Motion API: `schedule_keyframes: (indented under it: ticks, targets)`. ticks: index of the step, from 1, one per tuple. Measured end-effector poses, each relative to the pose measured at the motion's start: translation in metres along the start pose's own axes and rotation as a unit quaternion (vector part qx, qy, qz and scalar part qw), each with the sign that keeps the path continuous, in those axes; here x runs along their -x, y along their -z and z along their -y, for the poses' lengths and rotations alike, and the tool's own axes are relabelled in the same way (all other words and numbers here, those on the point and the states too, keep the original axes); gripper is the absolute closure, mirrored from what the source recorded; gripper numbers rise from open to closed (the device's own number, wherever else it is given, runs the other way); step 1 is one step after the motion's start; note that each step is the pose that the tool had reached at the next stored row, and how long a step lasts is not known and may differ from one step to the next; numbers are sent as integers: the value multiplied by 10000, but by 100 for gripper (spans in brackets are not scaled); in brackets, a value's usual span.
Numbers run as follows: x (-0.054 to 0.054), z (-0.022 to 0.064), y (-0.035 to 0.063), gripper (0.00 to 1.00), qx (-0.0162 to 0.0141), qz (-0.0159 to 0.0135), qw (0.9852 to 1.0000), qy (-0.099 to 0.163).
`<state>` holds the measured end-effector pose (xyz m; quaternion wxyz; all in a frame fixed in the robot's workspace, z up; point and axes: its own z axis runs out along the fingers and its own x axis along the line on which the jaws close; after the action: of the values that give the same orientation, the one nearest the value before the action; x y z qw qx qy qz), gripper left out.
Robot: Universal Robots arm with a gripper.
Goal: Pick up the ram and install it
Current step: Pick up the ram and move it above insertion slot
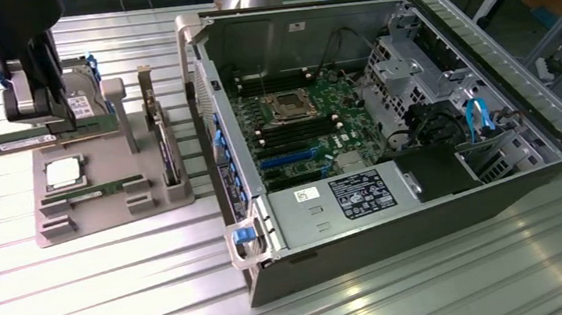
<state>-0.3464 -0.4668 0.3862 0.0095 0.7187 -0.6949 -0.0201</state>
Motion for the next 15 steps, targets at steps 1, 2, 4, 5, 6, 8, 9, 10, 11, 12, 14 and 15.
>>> schedule_keyframes:
  ticks: [1,2,4,5,6,8,9,10,11,12,14,15]
  targets:
    - [0,0,19,88,0,-1,10000,0]
    - [0,-1,40,88,0,0,10000,0]
    - [0,-1,57,88,-1,1,10000,0]
    - [1,-1,58,88,-1,1,10000,0]
    - [1,-1,59,88,0,1,10000,0]
    - [1,-1,59,88,0,0,10000,0]
    - [1,-1,59,88,0,0,10000,0]
    - [1,-1,59,88,0,0,10000,0]
    - [1,-1,60,88,0,0,10000,0]
    - [0,9,61,88,1,-3,10000,0]
    - [-1,60,62,88,0,-4,10000,0]
    - [-2,75,63,88,0,-4,10000,0]
